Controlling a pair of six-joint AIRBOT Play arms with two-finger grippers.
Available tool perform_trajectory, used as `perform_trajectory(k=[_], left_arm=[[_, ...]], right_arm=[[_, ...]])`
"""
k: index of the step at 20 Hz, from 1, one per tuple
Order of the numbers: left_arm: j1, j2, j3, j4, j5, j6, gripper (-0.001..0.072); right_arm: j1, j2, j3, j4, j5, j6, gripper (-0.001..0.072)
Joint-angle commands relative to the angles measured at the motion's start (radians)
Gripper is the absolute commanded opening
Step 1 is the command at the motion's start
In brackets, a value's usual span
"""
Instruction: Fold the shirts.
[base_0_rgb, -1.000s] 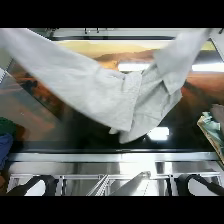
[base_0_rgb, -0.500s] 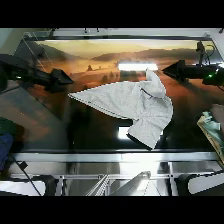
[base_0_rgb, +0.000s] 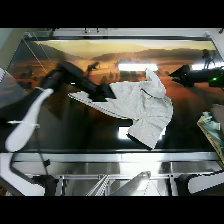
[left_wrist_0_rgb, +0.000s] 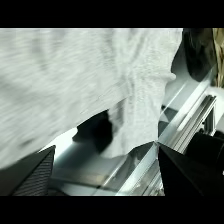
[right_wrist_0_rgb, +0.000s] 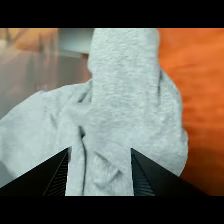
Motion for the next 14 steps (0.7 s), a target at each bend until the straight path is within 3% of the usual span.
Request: perform_trajectory(k=[1,4,7,11,14], left_arm=[[-0.163,-0.162,0.169,-0.006,-0.032,-0.076,0.0698],[-0.214,-0.259,0.288,0.040,0.004,-0.126,0.0699],[-0.204,-0.314,0.404,0.085,0.195,-0.142,0.0698],[-0.085,-0.278,0.445,0.188,0.389,-0.174,0.0696],[0.047,-0.172,0.329,0.296,0.421,-0.175,0.0697]], right_arm=[[0.057,-0.036,0.003,-0.030,-0.121,0.018,0.0444],[0.073,-0.058,0.003,-0.044,-0.086,0.051,0.0444],[0.009,-0.050,0.003,-0.110,0.078,0.083,0.0440],[-0.140,0.034,-0.105,-0.108,0.206,0.081,0.0433],[-0.238,0.212,-0.341,-0.109,0.188,0.074,0.0433]])
